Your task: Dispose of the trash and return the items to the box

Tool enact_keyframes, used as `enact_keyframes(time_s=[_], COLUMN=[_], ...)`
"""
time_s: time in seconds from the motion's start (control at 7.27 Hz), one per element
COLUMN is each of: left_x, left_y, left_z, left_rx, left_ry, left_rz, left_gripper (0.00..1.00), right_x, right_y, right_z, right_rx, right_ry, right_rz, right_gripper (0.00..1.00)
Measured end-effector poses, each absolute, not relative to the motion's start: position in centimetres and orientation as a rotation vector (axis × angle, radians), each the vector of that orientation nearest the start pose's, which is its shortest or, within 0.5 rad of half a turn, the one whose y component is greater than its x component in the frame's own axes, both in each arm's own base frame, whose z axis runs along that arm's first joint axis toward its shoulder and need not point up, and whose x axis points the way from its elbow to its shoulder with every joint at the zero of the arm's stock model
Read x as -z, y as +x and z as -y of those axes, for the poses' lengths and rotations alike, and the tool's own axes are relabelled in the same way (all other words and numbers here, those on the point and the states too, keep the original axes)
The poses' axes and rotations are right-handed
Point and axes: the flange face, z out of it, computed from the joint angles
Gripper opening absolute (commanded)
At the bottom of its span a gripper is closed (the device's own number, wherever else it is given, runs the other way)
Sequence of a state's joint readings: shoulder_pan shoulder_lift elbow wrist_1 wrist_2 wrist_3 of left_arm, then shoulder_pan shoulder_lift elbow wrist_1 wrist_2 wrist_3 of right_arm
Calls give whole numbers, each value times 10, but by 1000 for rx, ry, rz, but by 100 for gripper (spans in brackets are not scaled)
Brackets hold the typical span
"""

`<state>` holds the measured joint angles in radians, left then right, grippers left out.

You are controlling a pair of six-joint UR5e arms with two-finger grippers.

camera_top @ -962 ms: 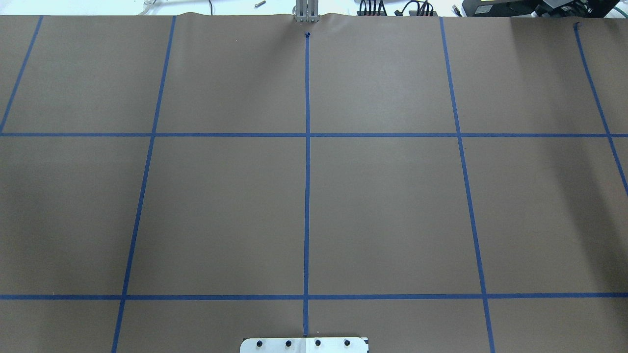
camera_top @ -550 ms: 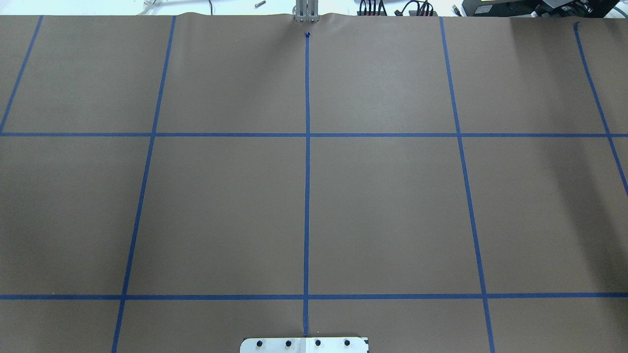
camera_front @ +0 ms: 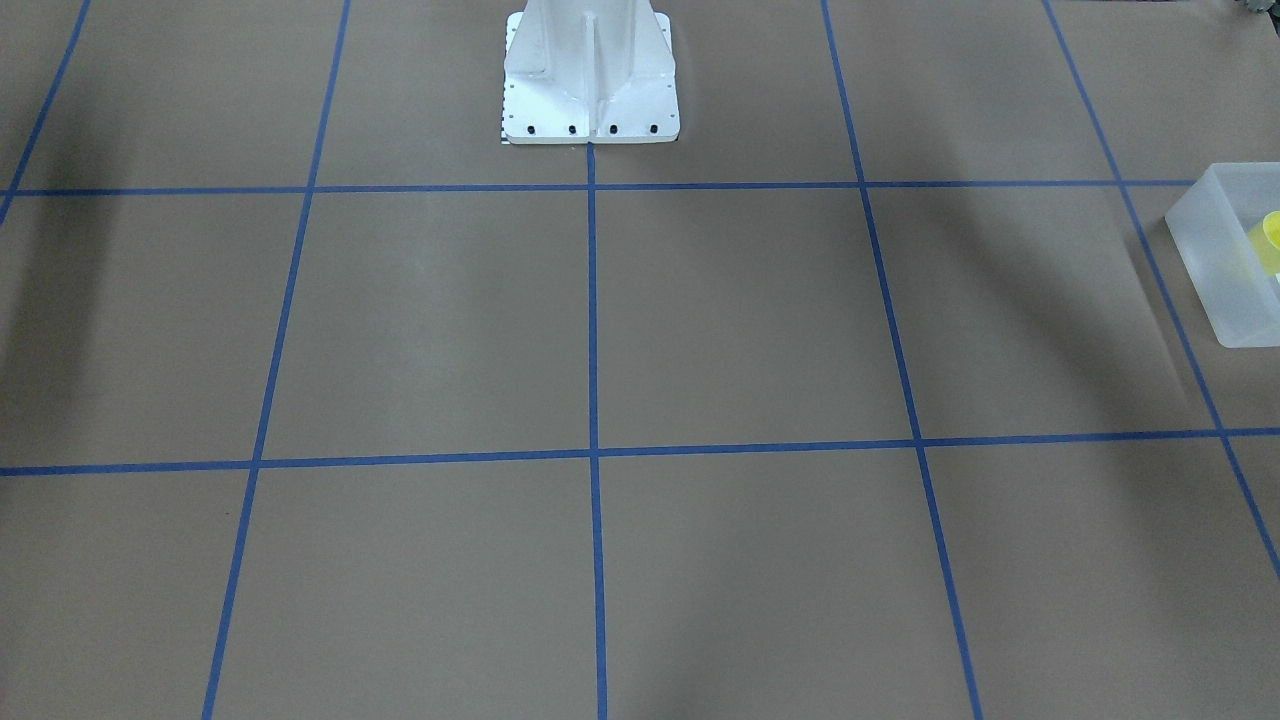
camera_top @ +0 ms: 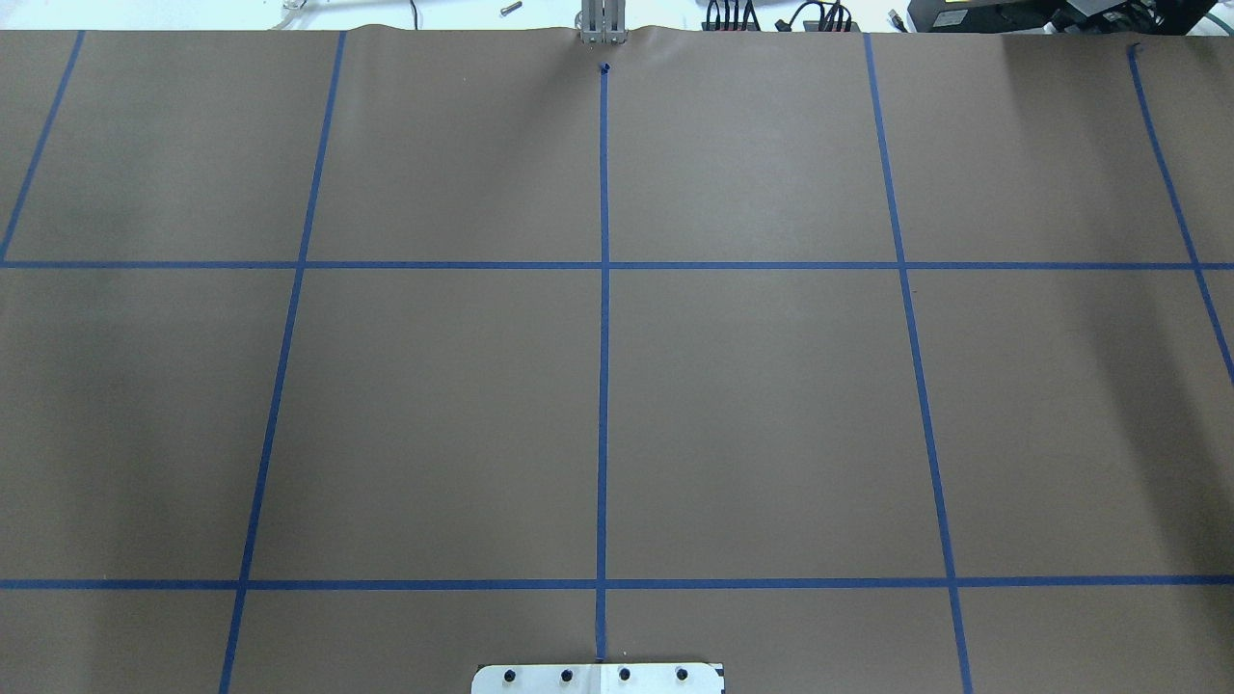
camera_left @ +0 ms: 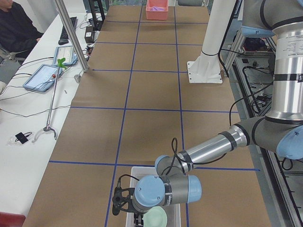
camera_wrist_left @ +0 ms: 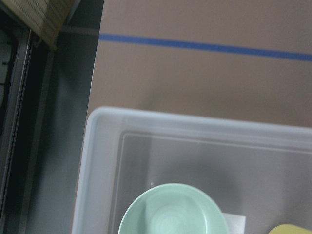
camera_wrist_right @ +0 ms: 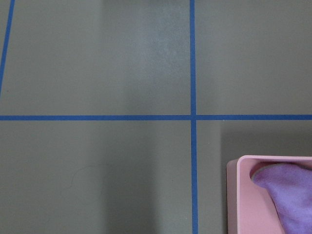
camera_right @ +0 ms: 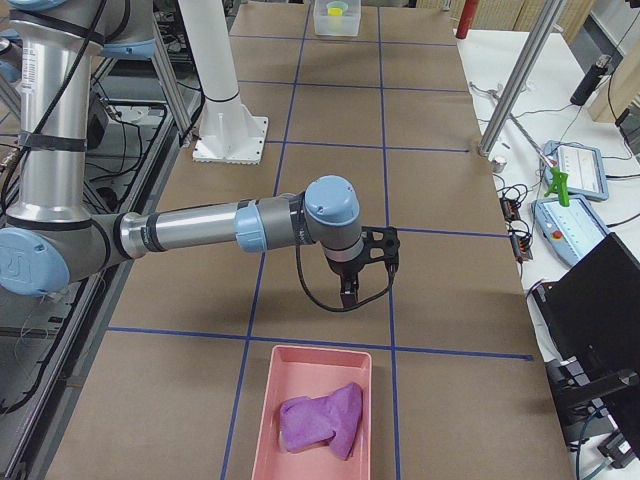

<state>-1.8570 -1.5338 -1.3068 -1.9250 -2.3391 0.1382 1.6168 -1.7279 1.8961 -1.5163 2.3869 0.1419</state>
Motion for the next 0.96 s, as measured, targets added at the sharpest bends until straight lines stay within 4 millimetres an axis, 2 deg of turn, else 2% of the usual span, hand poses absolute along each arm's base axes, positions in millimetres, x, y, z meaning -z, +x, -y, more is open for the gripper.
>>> enact_keyframes(time_s=[0.28, 0.41, 0.55, 0.69, 0.96], left_x=[-664, -618, -586, -567, -551], left_y=[-198, -183, -159, -133, -84], left_z=[467, 480, 489, 495, 505], left_rx=[136, 112, 60, 13, -12], left_ry=[288, 323, 348, 356, 317], left_rz=[-736, -736, -740, -748, -775], left_gripper=[99, 99, 99, 99, 99], right_x=[-583, -594, -604, -613, -616], right_y=[80, 80, 80, 80, 81], right_z=[420, 418, 415, 413, 414], right_rx=[-105, -114, -123, -130, -140], right_ry=[127, 106, 86, 70, 64], right_rz=[821, 820, 819, 816, 811], right_gripper=[100, 100, 100, 100, 100])
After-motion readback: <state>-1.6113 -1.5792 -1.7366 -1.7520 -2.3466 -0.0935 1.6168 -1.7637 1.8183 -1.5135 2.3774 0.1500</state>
